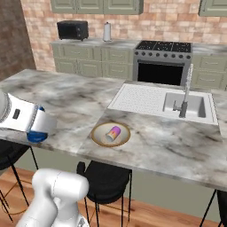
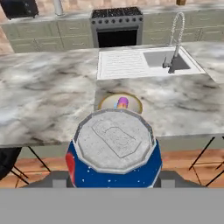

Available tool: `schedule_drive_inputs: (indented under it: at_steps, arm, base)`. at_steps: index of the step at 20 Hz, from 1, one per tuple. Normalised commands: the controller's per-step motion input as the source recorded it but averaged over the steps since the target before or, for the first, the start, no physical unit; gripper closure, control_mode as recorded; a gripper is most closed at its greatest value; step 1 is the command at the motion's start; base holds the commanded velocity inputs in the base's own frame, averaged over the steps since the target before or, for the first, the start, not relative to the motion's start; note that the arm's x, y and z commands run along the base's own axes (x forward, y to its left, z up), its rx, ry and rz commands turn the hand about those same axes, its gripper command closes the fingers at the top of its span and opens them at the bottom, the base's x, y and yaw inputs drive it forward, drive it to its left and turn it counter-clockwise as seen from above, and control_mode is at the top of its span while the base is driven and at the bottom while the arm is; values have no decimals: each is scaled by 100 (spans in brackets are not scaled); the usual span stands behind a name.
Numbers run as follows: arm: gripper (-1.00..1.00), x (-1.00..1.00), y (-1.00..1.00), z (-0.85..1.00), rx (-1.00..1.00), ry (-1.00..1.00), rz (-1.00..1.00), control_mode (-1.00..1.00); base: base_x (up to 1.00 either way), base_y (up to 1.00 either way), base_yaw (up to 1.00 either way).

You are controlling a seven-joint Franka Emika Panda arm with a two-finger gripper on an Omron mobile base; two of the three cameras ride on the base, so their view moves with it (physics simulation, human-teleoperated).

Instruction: Open the fridge, grab two sodas, and place both sodas inside the bowl with ice on the dining counter.

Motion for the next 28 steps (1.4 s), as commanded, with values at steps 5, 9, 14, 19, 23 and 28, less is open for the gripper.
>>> schedule_drive_inputs:
  at_steps: [5,9,14,19,23,28]
  arm:
    - [100,96,-1,-28,-2,59,3,-100]
    - [100,76,-3,-69,-2,58,19,-100]
    - [100,44,-15,-73,-2,43,30,-100]
    - [100,23,-48,-22,0,9,30,-100]
    - [100,48,-37,0,1,0,33,-100]
    - [100,71,-16,-19,0,1,36,-100]
  base:
    - [0,0,0]
    - [0,0,0]
    - [0,0,0]
    - [0,0,0]
    - [0,0,0]
    - [0,0,0]
